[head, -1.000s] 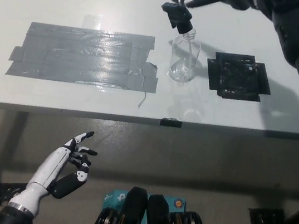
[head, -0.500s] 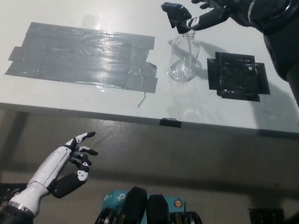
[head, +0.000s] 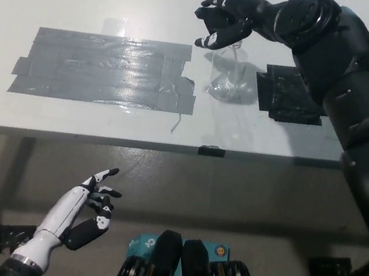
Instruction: The robot grabs the black lid of the spray bottle on the desk and places it on the black area of the desk
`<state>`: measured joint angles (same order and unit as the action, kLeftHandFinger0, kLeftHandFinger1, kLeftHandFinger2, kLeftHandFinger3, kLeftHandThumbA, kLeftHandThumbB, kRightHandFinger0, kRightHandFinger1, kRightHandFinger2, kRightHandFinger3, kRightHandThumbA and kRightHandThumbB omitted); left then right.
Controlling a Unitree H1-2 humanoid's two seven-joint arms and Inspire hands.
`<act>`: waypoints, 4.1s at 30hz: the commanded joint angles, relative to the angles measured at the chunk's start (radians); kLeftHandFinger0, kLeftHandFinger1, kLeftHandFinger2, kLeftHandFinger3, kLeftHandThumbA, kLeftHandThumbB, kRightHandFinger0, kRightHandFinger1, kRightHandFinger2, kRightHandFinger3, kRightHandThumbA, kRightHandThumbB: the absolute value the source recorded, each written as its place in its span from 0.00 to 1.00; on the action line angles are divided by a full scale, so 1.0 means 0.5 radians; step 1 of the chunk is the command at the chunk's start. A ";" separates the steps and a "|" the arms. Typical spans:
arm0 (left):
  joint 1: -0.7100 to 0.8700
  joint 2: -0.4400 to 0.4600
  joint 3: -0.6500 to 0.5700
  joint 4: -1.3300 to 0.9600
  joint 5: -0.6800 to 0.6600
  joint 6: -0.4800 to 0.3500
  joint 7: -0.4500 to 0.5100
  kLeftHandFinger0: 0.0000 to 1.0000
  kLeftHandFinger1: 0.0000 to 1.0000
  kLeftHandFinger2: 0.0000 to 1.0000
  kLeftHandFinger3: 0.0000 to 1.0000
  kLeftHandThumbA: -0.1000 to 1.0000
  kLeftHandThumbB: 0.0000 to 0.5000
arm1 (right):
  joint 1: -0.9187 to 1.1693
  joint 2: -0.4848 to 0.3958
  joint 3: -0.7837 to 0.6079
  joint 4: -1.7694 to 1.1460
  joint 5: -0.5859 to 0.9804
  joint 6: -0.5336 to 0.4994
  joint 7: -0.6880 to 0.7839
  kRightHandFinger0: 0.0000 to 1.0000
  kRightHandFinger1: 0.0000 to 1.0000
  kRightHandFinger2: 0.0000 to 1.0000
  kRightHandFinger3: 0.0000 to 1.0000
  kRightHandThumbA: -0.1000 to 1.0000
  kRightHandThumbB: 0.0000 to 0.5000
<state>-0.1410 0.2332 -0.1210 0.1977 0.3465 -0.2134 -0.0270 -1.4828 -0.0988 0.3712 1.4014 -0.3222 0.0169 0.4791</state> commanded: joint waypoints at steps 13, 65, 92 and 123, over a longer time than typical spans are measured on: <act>-0.045 0.042 -0.006 -0.048 0.016 -0.057 0.000 0.50 0.54 0.64 0.89 0.19 0.30 | -0.075 -0.038 0.055 0.035 -0.096 0.038 -0.119 1.00 1.00 1.00 1.00 0.63 1.00; -0.140 0.062 -0.011 -0.014 0.011 -0.052 -0.002 0.50 0.55 0.65 0.87 0.26 0.28 | -0.182 -0.321 -1.722 -0.111 1.063 -0.155 -0.872 0.00 0.50 0.97 1.00 0.00 0.29; -0.089 0.035 0.024 0.036 -0.010 -0.106 0.039 0.50 0.54 0.65 0.86 0.18 0.29 | 0.446 -0.390 -1.049 -0.007 0.689 -0.004 -0.495 1.00 1.00 1.00 1.00 0.57 0.56; -0.397 0.056 0.035 0.181 -0.014 -0.173 0.051 0.73 0.79 0.89 1.00 0.70 0.25 | 1.025 -0.478 -0.699 -2.622 0.422 0.267 -0.521 1.00 1.00 1.00 1.00 0.96 0.74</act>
<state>-0.2416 0.2415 -0.1171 0.2675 0.3500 -0.2263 -0.0266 -1.1080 -0.3010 -0.0052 0.9884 -0.0088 -0.0207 0.2433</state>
